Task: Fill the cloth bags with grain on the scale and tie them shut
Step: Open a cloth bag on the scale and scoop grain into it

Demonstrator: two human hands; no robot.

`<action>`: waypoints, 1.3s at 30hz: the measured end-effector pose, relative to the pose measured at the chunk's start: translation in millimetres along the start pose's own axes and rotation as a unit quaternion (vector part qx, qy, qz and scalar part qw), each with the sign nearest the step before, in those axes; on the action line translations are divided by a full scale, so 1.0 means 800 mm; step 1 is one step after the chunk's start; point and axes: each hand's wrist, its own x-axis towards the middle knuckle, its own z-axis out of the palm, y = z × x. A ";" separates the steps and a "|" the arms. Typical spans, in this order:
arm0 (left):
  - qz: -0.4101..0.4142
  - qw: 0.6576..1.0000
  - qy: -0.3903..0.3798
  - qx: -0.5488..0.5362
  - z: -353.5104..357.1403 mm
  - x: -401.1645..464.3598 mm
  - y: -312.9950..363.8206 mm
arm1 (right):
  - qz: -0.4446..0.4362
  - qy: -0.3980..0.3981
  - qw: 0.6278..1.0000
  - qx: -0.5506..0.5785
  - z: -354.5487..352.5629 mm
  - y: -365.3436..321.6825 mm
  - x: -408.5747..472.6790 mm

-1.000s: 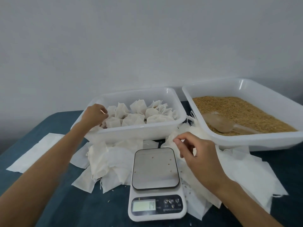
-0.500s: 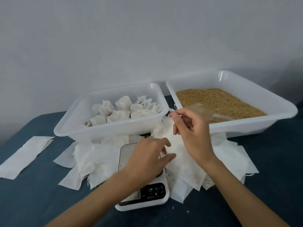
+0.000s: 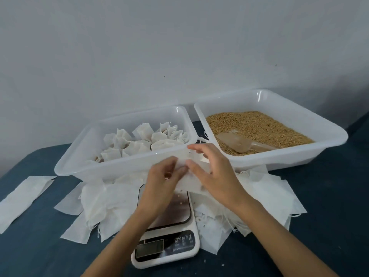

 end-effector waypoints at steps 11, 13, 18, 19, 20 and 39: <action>-0.095 0.977 0.096 -0.162 -0.030 -0.004 -0.032 | 0.185 -0.037 0.950 0.249 0.009 0.011 0.000; -0.101 0.978 0.118 -0.140 -0.029 -0.005 -0.031 | 0.186 -0.036 0.954 0.232 0.011 0.014 0.000; 0.000 0.986 0.163 -0.014 -0.023 -0.013 -0.024 | 0.153 -0.011 0.970 0.190 0.015 0.017 -0.001; 0.024 0.990 0.141 -0.011 -0.021 -0.015 -0.023 | 0.149 -0.012 0.971 0.188 0.015 0.017 -0.001; 0.040 0.992 0.118 -0.003 -0.018 -0.017 -0.021 | 0.149 -0.015 0.970 0.191 0.016 0.017 -0.001; -0.049 0.971 0.017 -0.232 -0.012 -0.018 -0.015 | 0.064 -0.010 0.973 0.222 0.018 0.002 -0.006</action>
